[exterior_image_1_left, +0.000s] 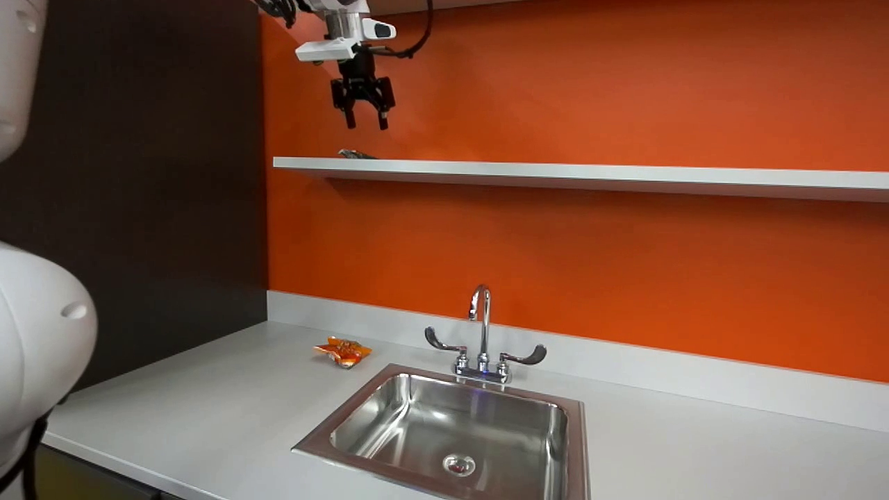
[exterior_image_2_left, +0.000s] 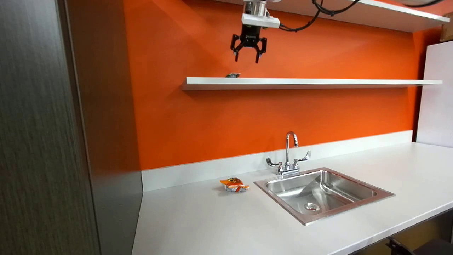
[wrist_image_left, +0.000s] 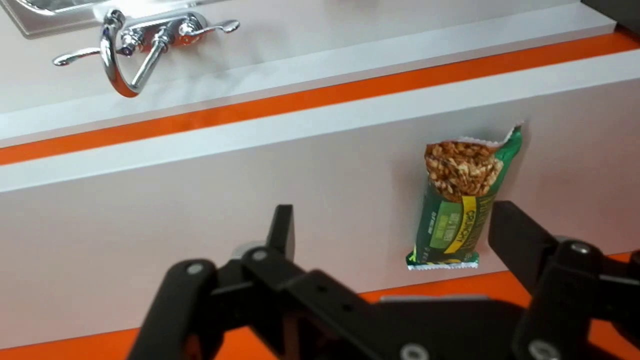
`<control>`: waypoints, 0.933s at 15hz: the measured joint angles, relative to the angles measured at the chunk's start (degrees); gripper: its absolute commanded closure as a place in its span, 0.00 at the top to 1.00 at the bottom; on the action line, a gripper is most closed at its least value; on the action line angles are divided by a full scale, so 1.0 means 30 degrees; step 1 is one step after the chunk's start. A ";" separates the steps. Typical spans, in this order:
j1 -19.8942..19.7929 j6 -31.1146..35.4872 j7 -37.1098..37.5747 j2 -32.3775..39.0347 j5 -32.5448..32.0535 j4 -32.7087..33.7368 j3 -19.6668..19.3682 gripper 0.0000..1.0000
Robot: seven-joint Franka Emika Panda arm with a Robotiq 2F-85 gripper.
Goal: Put the green snack packet on the bottom shelf
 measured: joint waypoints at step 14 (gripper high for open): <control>-0.1325 -0.0222 -0.5629 -0.8831 0.2575 -1.5331 -0.1574 1.00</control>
